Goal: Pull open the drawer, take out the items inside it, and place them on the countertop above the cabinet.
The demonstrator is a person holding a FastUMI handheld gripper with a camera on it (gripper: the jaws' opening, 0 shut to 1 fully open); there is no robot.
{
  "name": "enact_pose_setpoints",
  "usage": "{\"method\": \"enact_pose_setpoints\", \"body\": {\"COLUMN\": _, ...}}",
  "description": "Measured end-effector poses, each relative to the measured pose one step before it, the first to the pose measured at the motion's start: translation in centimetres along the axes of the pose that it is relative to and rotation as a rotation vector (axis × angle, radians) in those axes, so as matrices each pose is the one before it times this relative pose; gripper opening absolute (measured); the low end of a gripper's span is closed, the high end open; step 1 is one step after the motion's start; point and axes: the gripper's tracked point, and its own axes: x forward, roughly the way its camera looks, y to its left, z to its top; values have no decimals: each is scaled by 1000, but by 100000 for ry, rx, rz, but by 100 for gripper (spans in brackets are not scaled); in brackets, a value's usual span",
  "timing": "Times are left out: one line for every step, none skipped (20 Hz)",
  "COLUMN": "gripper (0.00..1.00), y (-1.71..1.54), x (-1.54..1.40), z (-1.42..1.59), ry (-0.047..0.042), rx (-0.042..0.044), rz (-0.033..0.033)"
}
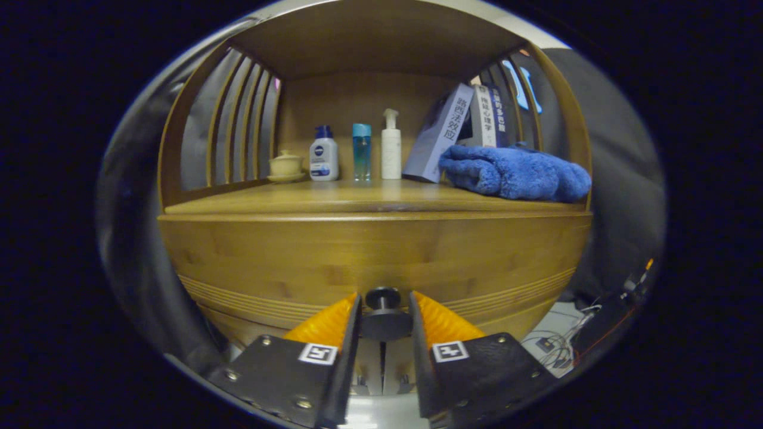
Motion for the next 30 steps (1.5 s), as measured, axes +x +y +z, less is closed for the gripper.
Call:
{"method": "enact_pose_setpoints", "body": {"gripper": 48, "y": -97, "x": 304, "z": 50, "ry": -3047, "rx": 166, "rz": -856}}
{"method": "enact_pose_setpoints", "body": {"gripper": 44, "y": 108, "x": -119, "z": 101, "ry": -3575, "rx": 1197, "rz": -1371}}
{"method": "enact_pose_setpoints", "body": {"gripper": 44, "y": 137, "x": 143, "z": 36, "ry": -447, "rx": 708, "rz": -823}}
{"method": "enact_pose_setpoints", "body": {"gripper": 43, "y": 51, "x": -17, "z": -38, "ry": 22, "rx": -134, "rz": 808}}
{"method": "enact_pose_setpoints", "body": {"gripper": 43, "y": 186, "x": -214, "z": -47, "ry": 1067, "rx": -897, "rz": 1569}}
{"method": "enact_pose_setpoints", "body": {"gripper": 40, "y": -2, "x": 20, "z": -71, "ry": 849, "rx": -58, "rz": 2522}}
{"method": "enact_pose_setpoints", "body": {"gripper": 36, "y": 29, "x": 21, "z": -191, "ry": 2061, "rx": 63, "rz": 2143}}
{"method": "enact_pose_setpoints", "body": {"gripper": 32, "y": -45, "x": -303, "z": -279, "ry": 1974, "rx": 686, "rz": 1294}}
{"method": "enact_pose_setpoints", "body": {"gripper": 28, "y": -170, "x": -474, "z": 139, "ry": 819, "rx": 356, "rz": 662}}
{"method": "enact_pose_setpoints", "body": {"gripper": 28, "y": 28, "x": -2, "z": -149, "ry": 829, "rx": -635, "rz": 409}}
{"method": "enact_pose_setpoints", "body": {"gripper": 28, "y": -155, "x": -433, "z": 68, "ry": 150, "rx": -795, "rz": -543}}
{"method": "enact_pose_setpoints", "body": {"gripper": 28, "y": -127, "x": -558, "z": -242, "ry": 434, "rx": -517, "rz": -175}}
{"method": "enact_pose_setpoints", "body": {"gripper": 28, "y": 35, "x": -616, "z": -143, "ry": 458, "rx": 466, "rz": 72}}
{"method": "enact_pose_setpoints", "body": {"gripper": 28, "y": 18, "x": -652, "z": -157, "ry": 288, "rx": 1070, "rz": -77}}
{"method": "enact_pose_setpoints", "body": {"gripper": 28, "y": -34, "x": -918, "z": -182, "ry": 185, "rx": 374, "rz": 132}}
{"method": "enact_pose_setpoints", "body": {"gripper": 28, "y": -40, "x": -807, "z": -235, "ry": 19, "rx": 740, "rz": 289}}
{"method": "enact_pose_setpoints", "body": {"gripper": 28, "y": -21, "x": -897, "z": -109, "ry": -73, "rx": 731, "rz": 241}}
{"method": "enact_pose_setpoints", "body": {"gripper": 28, "y": -81, "x": -821, "z": -243, "ry": -13, "rx": 181, "rz": 234}}
{"method": "enact_pose_setpoints", "body": {"gripper": 28, "y": -97, "x": -755, "z": -43, "ry": 59, "rx": -16, "rz": 291}}
{"method": "enact_pose_setpoints", "body": {"gripper": 28, "y": -77, "x": -982, "z": -358, "ry": 14, "rx": 506, "rz": 419}}
{"method": "enact_pose_setpoints", "body": {"gripper": 28, "y": 88, "x": -1125, "z": -300, "ry": 73, "rx": 243, "rz": 1100}}
{"method": "enact_pose_setpoints", "body": {"gripper": 28, "y": 244, "x": -988, "z": -313, "ry": 205, "rx": 250, "rz": 1500}}
{"method": "enact_pose_setpoints", "body": {"gripper": 28, "y": 154, "x": -890, "z": -293, "ry": 271, "rx": 322, "rz": 904}}
{"method": "enact_pose_setpoints", "body": {"gripper": 28, "y": -53, "x": -783, "z": -535, "ry": 1149, "rx": -383, "rz": 354}}
{"method": "enact_pose_setpoints", "body": {"gripper": 28, "y": 43, "x": -870, "z": -649, "ry": 1035, "rx": -720, "rz": 375}}
{"method": "enact_pose_setpoints", "body": {"gripper": 28, "y": 297, "x": -893, "z": 219, "ry": -1845, "rx": 431, "rz": 845}}
{"method": "enact_pose_setpoints", "body": {"gripper": 28, "y": 61, "x": -648, "z": -467, "ry": 1564, "rx": 265, "rz": 116}}
{"method": "enact_pose_setpoints", "body": {"gripper": 28, "y": -195, "x": -276, "z": -86, "ry": -178, "rx": 1285, "rz": -113}}
{"method": "enact_pose_setpoints", "body": {"gripper": 28, "y": 71, "x": -397, "z": -218, "ry": 1143, "rx": 1088, "rz": 220}}
{"method": "enact_pose_setpoints", "body": {"gripper": 28, "y": 129, "x": -313, "z": -93, "ry": -860, "rx": -355, "rz": -80}}
